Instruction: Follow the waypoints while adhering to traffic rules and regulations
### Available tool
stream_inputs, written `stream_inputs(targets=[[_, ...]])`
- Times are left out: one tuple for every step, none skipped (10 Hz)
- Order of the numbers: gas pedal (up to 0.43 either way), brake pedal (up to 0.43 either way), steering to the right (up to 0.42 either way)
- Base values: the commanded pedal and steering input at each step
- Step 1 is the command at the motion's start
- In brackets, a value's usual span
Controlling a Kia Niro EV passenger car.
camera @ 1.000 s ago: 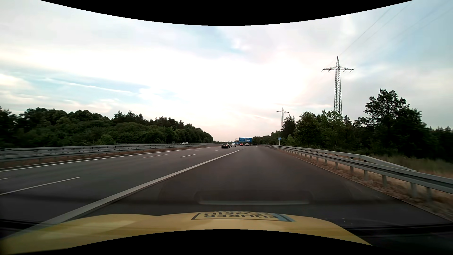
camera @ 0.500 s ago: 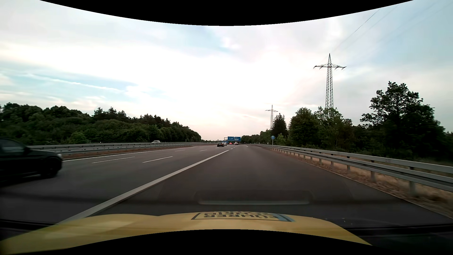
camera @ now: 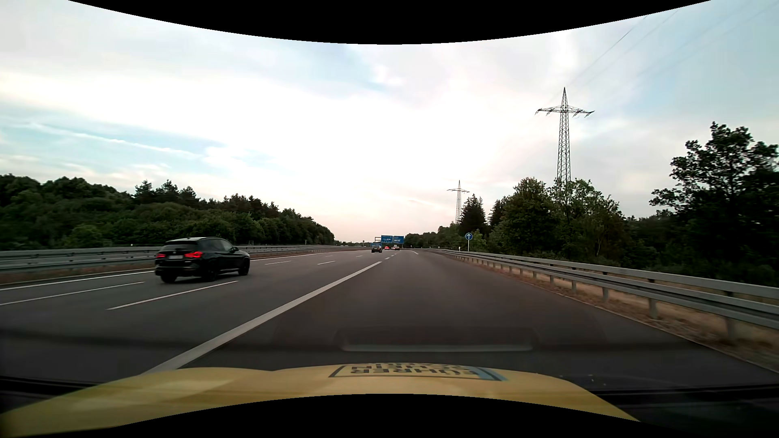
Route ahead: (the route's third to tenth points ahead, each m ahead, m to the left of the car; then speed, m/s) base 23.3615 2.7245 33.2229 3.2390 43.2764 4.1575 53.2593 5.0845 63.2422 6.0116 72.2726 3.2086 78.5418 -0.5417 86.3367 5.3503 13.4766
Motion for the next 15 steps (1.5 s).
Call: stream_inputs(targets=[[0.268, 0.0, 0.016], [0.28, 0.0, 0.015], [0.28, 0.0, 0.013], [0.28, 0.0, 0.011], [0.28, 0.0, 0.01], [0.28, 0.0, 0.009], [0.28, 0.0, 0.009], [0.28, 0.0, 0.008], [0.28, 0.0, 0.008], [0.28, 0.0, 0.007], [0.28, 0.0, 0.007], [0.28, 0.0, 0.006], [0.28, 0.0, 0.004], [0.28, 0.0, 0.001], [0.28, 0.0, 0.0]])
